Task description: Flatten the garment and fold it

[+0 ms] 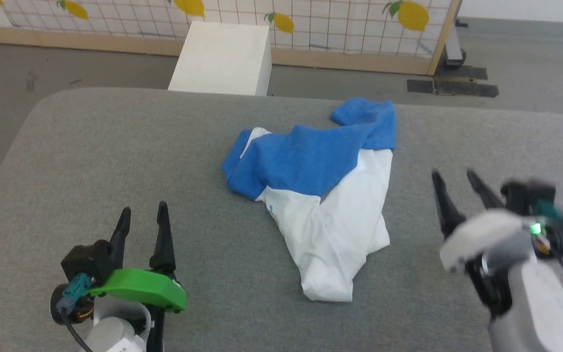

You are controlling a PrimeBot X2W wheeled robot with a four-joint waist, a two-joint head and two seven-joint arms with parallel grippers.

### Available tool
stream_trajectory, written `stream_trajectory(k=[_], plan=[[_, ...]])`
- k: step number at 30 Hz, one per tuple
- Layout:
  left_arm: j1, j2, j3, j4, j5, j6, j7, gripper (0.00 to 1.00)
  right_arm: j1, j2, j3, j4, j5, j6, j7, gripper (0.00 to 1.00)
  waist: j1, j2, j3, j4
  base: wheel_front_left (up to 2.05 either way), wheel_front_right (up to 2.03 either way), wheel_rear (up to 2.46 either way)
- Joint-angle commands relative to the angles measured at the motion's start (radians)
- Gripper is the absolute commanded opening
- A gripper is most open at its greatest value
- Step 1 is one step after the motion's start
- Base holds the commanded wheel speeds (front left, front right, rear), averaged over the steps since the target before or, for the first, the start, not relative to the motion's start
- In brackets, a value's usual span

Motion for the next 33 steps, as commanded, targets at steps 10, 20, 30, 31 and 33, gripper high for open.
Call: stream_trajectory(k=[10, 20, 30, 31, 33], plan=[[-0.061, -0.118, 0.054, -0.057, 0.079, -0.092, -0.007, 1.0, -0.502, 0.001, 0.083, 0.314, -0.116, -0.002, 0.315, 1.0, 0.0001, 0.0, 0.215, 0.12, 0.0, 0.0, 0.0], [-0.102, -0.164, 0.107, -0.069, 0.138, -0.151, -0.008, 1.0, -0.636, 0.001, 0.145, 0.522, -0.143, -0.002, 0.465, 0.49, 0.0001, 0.0, 0.274, 0.16, 0.0, 0.0, 0.0], [-0.077, -0.176, 0.159, -0.069, 0.171, -0.171, -0.008, 1.0, -0.643, 0.001, 0.169, 0.481, -0.073, -0.002, 0.255, 0.0, 0.0001, 0.0, 0.206, 0.066, 0.0, 0.0, 0.0], [-0.073, -0.177, 0.162, -0.069, 0.173, -0.172, -0.008, 1.0, -0.634, 0.001, 0.16, 0.463, -0.061, -0.002, 0.232, 0.0, 0.0001, 0.0, 0.194, 0.056, 0.0, 0.0, 0.0], [-0.061, -0.177, 0.168, -0.071, 0.18, -0.172, -0.008, 1.0, -0.599, 0.001, 0.126, 0.406, -0.045, -0.002, 0.185, 0.0, 0.0001, 0.0, 0.167, 0.031, 0.0, 0.0, 0.0]])
